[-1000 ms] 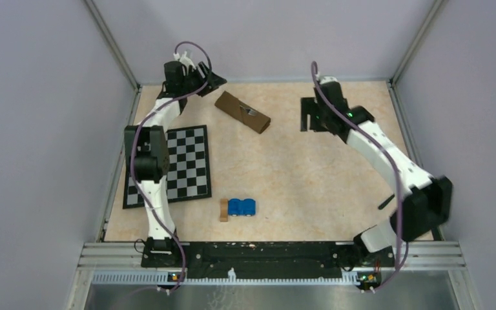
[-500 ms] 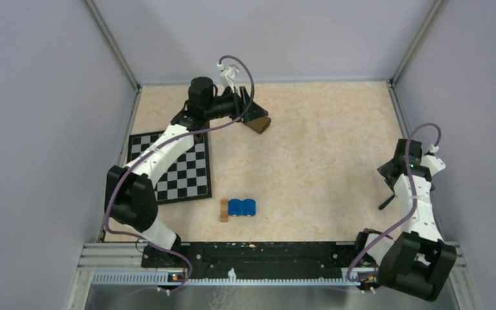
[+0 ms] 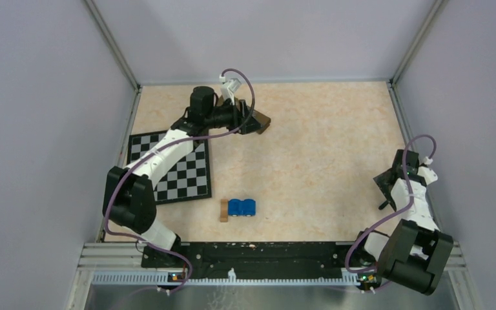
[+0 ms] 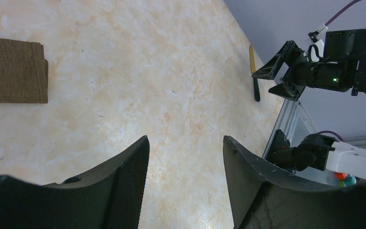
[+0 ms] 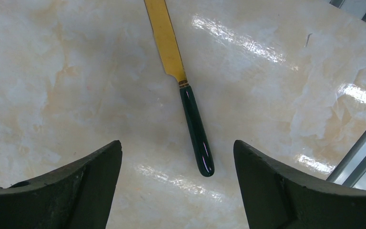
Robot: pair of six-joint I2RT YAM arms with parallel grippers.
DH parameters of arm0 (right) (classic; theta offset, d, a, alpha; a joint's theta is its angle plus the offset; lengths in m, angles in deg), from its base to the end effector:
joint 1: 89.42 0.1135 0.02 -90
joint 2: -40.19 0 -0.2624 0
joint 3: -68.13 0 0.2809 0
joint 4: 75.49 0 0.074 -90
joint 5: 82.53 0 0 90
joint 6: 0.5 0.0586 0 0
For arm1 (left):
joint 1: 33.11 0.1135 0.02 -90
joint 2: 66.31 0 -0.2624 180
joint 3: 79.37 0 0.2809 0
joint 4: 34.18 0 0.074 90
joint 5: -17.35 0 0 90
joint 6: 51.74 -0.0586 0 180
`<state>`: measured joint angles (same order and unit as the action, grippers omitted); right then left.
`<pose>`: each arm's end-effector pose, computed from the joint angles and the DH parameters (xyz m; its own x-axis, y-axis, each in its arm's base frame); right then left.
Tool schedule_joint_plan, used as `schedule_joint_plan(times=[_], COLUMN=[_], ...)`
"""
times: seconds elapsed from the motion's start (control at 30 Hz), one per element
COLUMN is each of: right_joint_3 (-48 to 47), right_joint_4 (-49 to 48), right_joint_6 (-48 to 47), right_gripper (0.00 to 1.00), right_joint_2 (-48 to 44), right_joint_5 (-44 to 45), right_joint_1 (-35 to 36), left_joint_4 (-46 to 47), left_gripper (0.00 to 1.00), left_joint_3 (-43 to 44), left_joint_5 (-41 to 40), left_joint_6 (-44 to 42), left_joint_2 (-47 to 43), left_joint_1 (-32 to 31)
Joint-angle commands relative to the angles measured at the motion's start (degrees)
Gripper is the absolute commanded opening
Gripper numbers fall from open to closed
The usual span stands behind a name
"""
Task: Fold the napkin into a case and place the utensils inside
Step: Move the knife to the center of the board.
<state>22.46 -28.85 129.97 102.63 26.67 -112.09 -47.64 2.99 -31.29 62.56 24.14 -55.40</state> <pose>0.2006 -0.1047 0.1494 -0.3033 0.7910 -0.5314 0.9158 0.3961 0.0668 0.3646 -0.1913 0.2930 -0.6609 -0.0629 -0.7478 0.6379 0.4778 -0.6040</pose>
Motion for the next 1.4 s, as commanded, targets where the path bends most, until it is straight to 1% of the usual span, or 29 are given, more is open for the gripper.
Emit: schedule_joint_plan(times=[0.0, 0.13, 0.23, 0.37, 0.47, 0.53, 0.6, 0.63, 0.73, 0.83, 0.9, 0.93, 1.07, 1.17, 1.2, 1.27, 1.37], right_joint_3=[1.3, 1.6, 2.6, 3.4, 3.5, 3.9, 4.4, 4.4, 5.0, 6.6, 8.1, 8.8, 10.0, 8.4, 7.5, 4.4, 0.3], right_joint_4=[-5.0, -6.4, -8.4, -8.4, -7.9, -7.3, -6.7, -6.2, -4.9, -4.2, -4.7, -5.1, -4.2, -3.5, -3.3, -2.2, 0.2], right_joint_6=[-0.4, -1.0, -1.1, 0.0, 1.5, 2.9, 5.1, 6.0, 9.4, 14.9, 21.1, 24.7, 44.9, 58.6, 62.3, 68.0, 71.3], right_gripper=[0.73, 0.62, 0.60, 0.58, 0.53, 0.47, 0.45, 0.40, 0.32, 0.21, 0.14, 0.13, 0.12, 0.12, 0.13, 0.13, 0.15], right_joint_2=[0.6, 3.7, 4.5, 5.9, 6.4, 6.5, 6.7, 7.0, 7.3, 7.1, 6.6, 6.5, 7.7, 9.5, 10.5, 13.3, 17.2], right_joint_5=[-0.3, 0.7, 0.8, 1.0, 0.5, -1.3, -3.7, -4.1, -4.5, -7.7, -9.6, -10.2, -10.9, -8.3, -7.7, -7.2, -7.1], right_joint_1=[-0.2, -0.2, -0.3, -0.3, -0.3, -0.2, -0.1, -0.2, 0.0, 0.8, 3.6, 6.2, 18.0, 30.1, 33.2, 37.1, 39.7], left_joint_4=[2.4, 2.8, 3.1, 3.9, 5.0, 5.2, 5.5, 5.7, 6.1, 7.0, 7.7, 8.0, 8.4, 8.8, 8.9, 9.1, 9.2], left_gripper=[0.63, 0.63, 0.63, 0.63, 0.63, 0.63, 0.63, 0.63, 0.63, 0.63, 0.63, 0.63, 0.63, 0.63, 0.62, 0.62, 0.62], left_joint_3=[-0.9, -1.5, -1.7, -2.2, -2.6, -2.7, -2.9, -3.0, -3.5, -3.9, -4.2, -4.4, -4.8, -5.1, -5.2, -5.4, -5.6], left_joint_5=[2.2, 1.8, 2.7, 3.7, 4.7, 5.0, 5.2, 5.3, 5.1, 5.7, 6.2, 6.5, 6.6, 7.0, 7.1, 6.9, 6.8], left_joint_6=[-0.7, -0.8, -0.3, 0.7, 1.8, 2.2, 2.5, 2.7, 3.1, 4.0, 4.6, 4.9, 5.2, 5.7, 5.8, 5.9, 5.9], left_joint_2=[-4.4, -6.3, -6.6, -7.1, -7.3, -7.3, -7.4, -7.5, -7.7, -7.9, -7.9, -8.0, -8.0, -8.3, -8.4, -8.7, -9.0], left_joint_1=[0.2, 0.2, 0.8, 2.0, 2.6, 2.9, 3.3, 3.5, 4.1, 4.4, 4.5, 4.6, 5.5, 6.5, 6.9, 7.6, 8.4])
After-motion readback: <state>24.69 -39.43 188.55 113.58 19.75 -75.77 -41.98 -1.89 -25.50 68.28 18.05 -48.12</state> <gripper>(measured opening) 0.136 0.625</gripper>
